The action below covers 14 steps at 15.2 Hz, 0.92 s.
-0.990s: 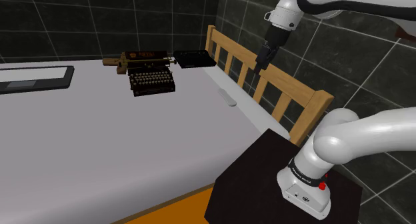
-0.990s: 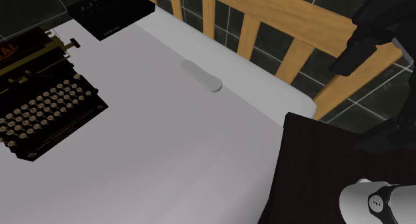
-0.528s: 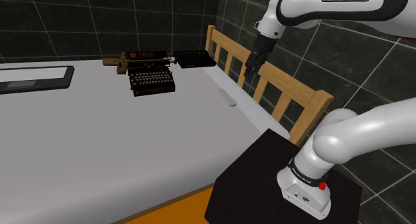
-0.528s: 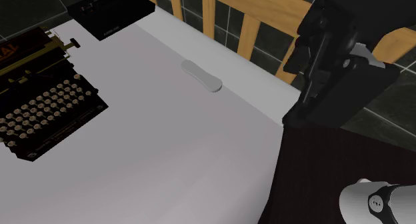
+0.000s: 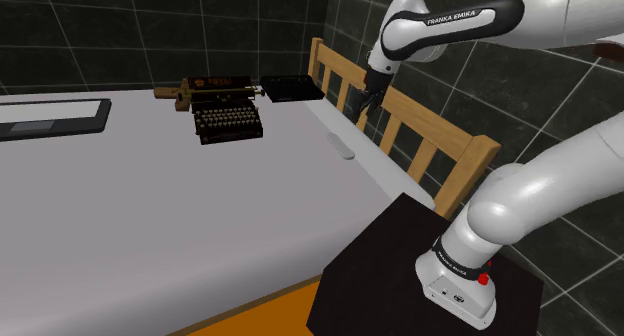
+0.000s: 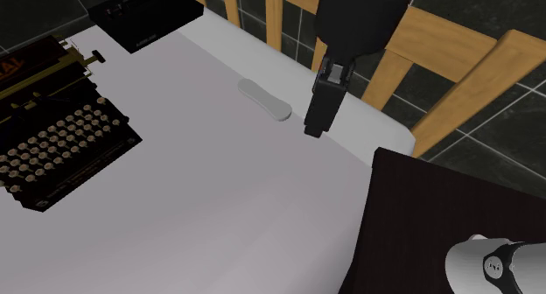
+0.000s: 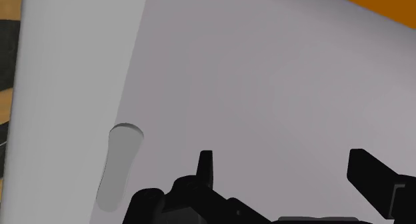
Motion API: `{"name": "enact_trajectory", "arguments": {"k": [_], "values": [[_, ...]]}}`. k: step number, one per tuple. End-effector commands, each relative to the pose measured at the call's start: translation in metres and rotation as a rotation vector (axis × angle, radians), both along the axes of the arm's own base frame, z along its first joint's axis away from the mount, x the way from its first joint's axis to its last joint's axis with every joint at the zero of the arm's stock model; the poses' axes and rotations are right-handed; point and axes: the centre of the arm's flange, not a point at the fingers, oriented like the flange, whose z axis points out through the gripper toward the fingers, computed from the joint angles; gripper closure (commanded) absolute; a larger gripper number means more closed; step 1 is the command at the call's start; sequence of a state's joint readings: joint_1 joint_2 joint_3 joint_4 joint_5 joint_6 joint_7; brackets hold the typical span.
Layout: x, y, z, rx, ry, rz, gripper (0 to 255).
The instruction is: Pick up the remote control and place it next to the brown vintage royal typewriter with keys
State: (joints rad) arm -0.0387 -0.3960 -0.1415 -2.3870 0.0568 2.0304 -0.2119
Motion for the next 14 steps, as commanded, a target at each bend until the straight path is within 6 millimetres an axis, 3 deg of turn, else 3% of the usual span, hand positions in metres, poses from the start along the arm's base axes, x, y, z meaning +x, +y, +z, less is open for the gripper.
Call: {"name": "enact_trajectory", "arguments": {"k": [1, 14], "values": [[0.016, -0.01, -0.019, -0.005, 0.004, -0.019, 0], [0.112, -0.097, -0.13, -0.035, 0.035, -0.143, 0]]}}
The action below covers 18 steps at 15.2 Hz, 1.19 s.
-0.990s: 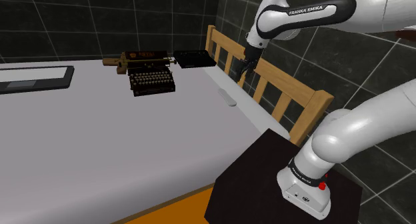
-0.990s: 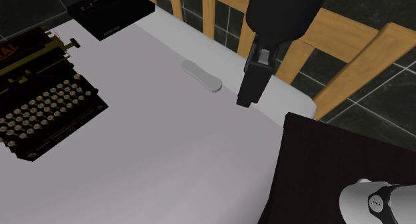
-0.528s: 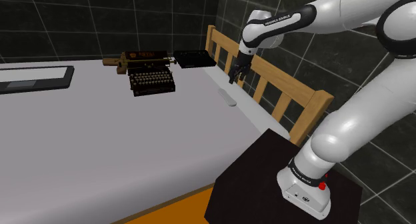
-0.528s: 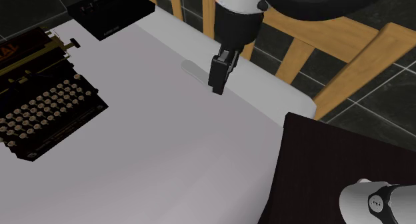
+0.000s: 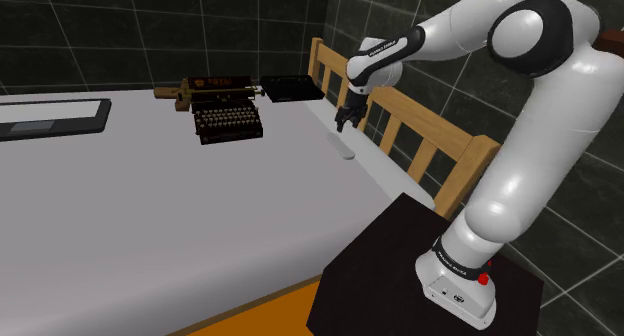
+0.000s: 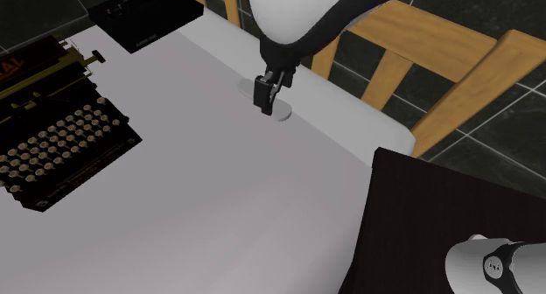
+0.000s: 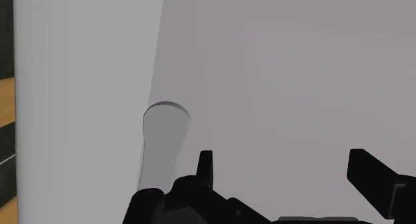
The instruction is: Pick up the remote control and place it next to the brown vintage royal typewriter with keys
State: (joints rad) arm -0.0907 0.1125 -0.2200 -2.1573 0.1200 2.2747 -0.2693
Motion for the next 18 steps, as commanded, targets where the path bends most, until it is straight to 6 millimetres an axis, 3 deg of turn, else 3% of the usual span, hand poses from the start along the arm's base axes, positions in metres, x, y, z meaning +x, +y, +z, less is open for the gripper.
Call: {"name": "enact_trajectory", "arguments": {"k": [1, 16, 18], "values": [[0.015, -0.015, -0.017, -0.005, 0.004, -0.019, 0], [0.105, -0.134, -0.145, -0.039, 0.04, -0.162, 0], [0.106, -0.135, -0.151, -0.039, 0.04, -0.163, 0]]}}
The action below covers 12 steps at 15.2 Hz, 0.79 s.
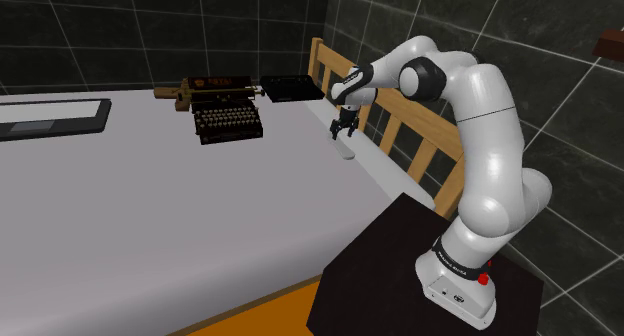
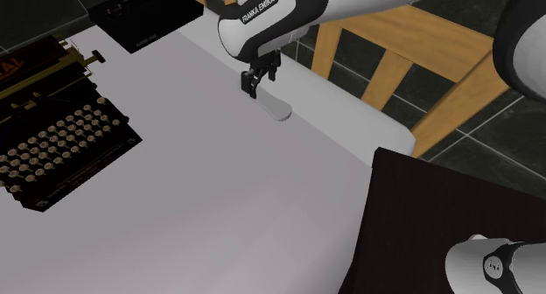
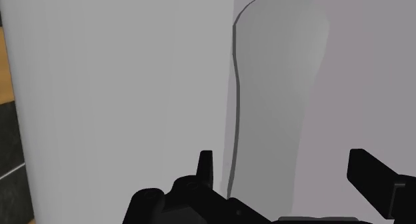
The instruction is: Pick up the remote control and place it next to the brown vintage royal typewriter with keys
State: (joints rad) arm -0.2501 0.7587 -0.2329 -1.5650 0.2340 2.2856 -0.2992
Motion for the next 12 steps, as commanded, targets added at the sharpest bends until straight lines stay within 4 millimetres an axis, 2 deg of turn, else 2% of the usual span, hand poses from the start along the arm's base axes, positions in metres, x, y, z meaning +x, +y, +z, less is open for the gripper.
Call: {"name": "enact_trajectory", "arguments": {"k": [1, 6, 12], "values": [[0.001, 0.0, -0.011, -0.001, 0.0, -0.002, 0], [0.001, 0.001, -0.04, -0.001, 0.0, -0.002, 0], [0.001, 0.001, -0.04, -0.001, 0.0, -0.002, 0]]}}
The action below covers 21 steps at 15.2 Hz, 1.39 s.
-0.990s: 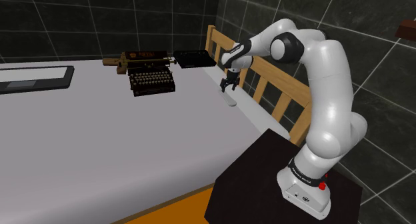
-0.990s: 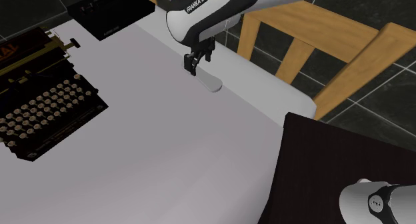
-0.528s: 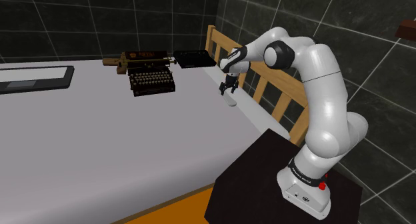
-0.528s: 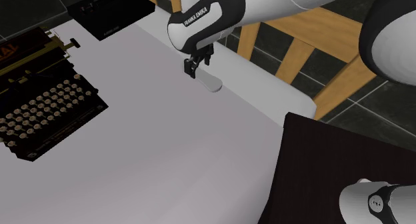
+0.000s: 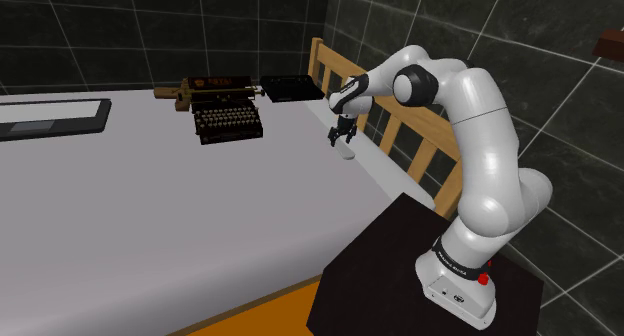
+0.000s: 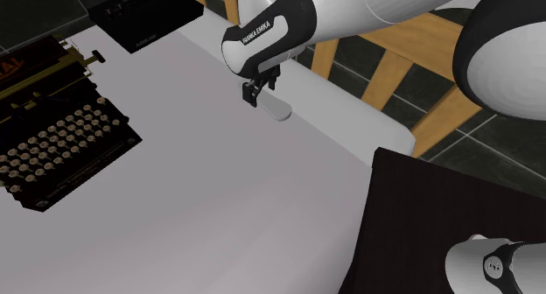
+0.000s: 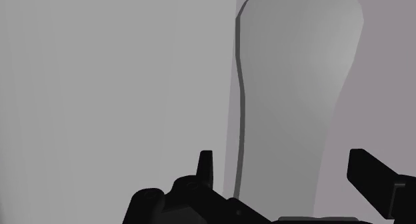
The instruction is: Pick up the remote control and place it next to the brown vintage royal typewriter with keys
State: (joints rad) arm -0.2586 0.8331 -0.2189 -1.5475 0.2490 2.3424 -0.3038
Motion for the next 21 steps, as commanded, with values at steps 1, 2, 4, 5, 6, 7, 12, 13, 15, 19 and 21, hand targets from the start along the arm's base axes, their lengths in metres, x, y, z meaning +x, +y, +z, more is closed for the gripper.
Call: {"name": "enact_trajectory", "arguments": {"k": [1, 2, 4, 5, 6, 7, 12, 13, 15, 19, 21], "values": [[0.0, 0.0, 0.0, 0.0, 0.0, 0.0, 0], [0.0, 0.0, 0.0, 0.0, 0.0, 0.0, 0], [0.0, 0.0, 0.0, 0.0, 0.0, 0.0, 255], [0.0, 0.0, 0.0, 0.0, 0.0, 0.0, 255], [0.0, 0.0, 0.0, 0.0, 0.0, 0.0, 255], [0.0, 0.0, 0.0, 0.0, 0.0, 0.0, 255], [0.0, 0.0, 0.0, 0.0, 0.0, 0.0, 255], [0.0, 0.0, 0.005, 0.0, 0.0, 0.0, 255], [0.0, 0.0, 0.016, 0.0, 0.0, 0.0, 255], [0.0, 0.0, 0.037, 0.0, 0.0, 0.0, 255], [0.0, 0.0, 0.047, 0.0, 0.0, 0.0, 255]]}}
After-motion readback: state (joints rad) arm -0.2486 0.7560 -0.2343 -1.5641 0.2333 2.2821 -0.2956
